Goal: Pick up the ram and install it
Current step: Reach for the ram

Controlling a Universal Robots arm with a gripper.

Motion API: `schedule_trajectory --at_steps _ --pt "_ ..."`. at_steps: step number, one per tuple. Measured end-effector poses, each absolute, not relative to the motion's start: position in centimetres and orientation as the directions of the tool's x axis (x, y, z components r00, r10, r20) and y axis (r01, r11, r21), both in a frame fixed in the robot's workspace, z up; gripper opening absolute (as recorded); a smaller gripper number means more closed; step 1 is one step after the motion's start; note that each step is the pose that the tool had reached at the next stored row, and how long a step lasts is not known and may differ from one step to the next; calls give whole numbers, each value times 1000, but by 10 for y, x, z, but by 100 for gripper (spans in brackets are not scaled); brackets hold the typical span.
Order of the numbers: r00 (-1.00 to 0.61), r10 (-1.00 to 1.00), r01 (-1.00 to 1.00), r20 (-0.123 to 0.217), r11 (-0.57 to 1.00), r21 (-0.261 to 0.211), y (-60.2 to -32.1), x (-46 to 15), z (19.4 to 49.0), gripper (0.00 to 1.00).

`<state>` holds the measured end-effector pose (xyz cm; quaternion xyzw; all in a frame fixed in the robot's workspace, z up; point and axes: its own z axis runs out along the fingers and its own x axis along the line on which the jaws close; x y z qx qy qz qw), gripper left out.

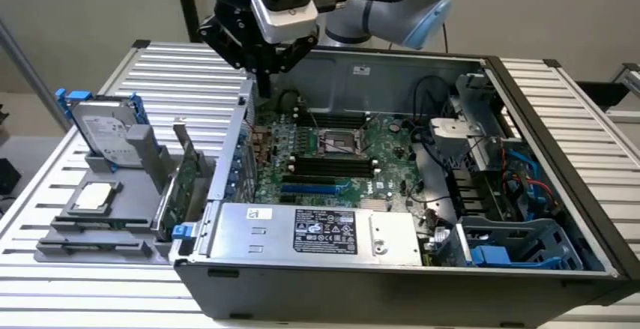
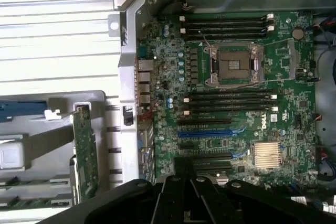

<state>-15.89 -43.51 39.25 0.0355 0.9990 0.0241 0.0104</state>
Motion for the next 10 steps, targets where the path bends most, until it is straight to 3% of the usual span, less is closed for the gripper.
schedule_trajectory --at_steps 10 --pt "-997 71 70 -19 996 49 -448 -204 392 0"
